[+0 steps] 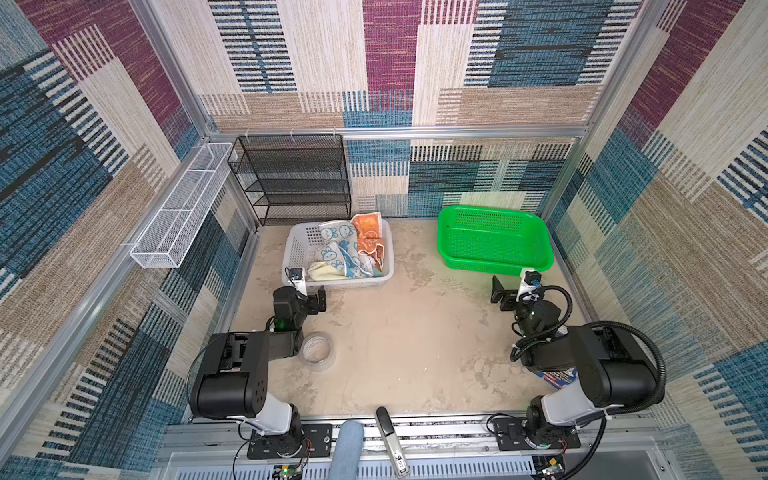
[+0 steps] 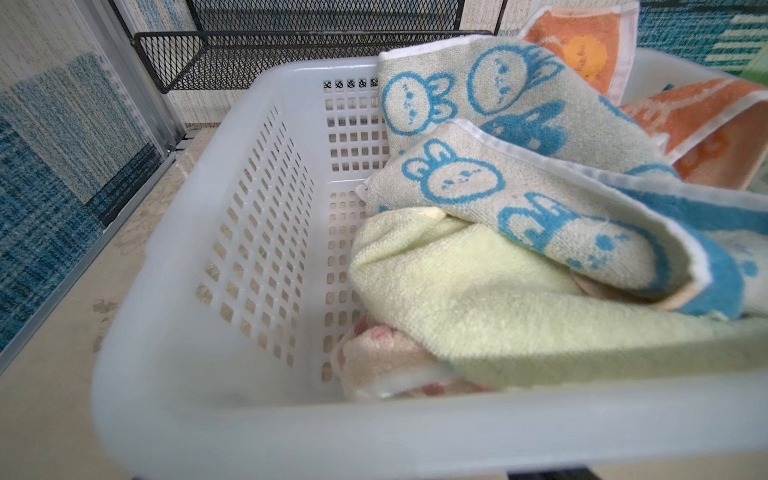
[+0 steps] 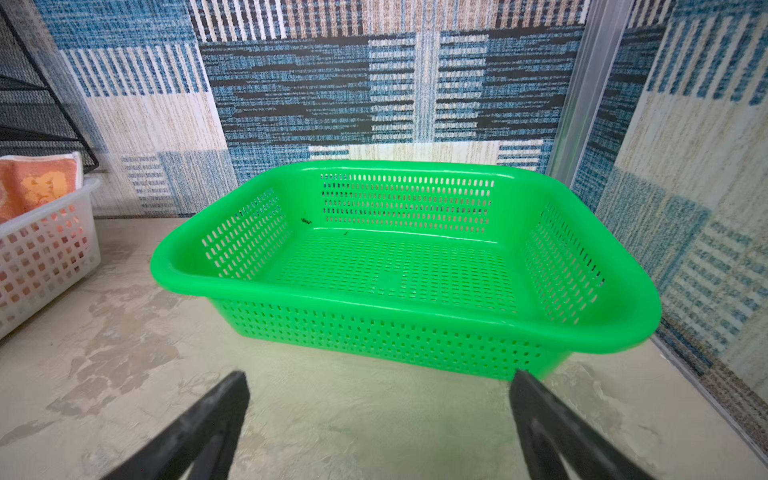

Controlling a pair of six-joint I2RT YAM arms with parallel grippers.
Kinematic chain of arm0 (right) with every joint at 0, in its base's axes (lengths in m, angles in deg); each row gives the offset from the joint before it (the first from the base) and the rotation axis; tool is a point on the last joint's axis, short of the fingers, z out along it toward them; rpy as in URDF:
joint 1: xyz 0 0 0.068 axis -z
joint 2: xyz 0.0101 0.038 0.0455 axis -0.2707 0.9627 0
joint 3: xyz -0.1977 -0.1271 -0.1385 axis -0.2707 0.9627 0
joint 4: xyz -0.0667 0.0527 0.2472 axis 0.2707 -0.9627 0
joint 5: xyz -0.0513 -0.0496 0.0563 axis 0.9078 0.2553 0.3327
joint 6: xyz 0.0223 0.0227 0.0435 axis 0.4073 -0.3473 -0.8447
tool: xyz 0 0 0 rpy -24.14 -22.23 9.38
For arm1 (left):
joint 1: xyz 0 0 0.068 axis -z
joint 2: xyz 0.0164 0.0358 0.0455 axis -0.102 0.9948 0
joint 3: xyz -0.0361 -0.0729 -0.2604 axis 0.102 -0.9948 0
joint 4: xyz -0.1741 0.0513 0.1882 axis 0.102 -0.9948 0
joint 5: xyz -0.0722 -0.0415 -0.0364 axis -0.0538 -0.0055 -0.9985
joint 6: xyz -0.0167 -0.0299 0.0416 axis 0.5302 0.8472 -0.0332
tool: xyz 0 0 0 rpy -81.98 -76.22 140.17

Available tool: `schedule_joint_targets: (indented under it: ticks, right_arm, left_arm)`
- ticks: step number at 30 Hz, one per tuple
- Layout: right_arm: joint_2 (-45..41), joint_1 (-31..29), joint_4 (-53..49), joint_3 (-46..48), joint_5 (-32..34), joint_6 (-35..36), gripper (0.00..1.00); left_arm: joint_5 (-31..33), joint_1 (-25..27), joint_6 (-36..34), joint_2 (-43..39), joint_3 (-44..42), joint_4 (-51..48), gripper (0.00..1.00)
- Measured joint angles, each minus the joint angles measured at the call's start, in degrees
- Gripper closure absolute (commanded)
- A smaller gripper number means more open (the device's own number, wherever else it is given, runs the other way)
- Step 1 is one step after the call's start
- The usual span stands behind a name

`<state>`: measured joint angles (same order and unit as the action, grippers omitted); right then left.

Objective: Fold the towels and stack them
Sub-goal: 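Raise both grippers from rest toward the white basket of towels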

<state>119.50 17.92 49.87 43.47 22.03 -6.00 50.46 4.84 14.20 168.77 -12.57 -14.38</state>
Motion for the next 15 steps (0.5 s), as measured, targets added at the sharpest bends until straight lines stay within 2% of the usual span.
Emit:
schedule_joint_targets:
  ticks: [15]
  right_arm:
    - [0.00, -0.02, -0.17, -0.02, -1.09, 0.22, 0.00]
  left_arm:
    - [0.00, 0.00, -0.02, 0.07, 0.00, 0.00, 0.00]
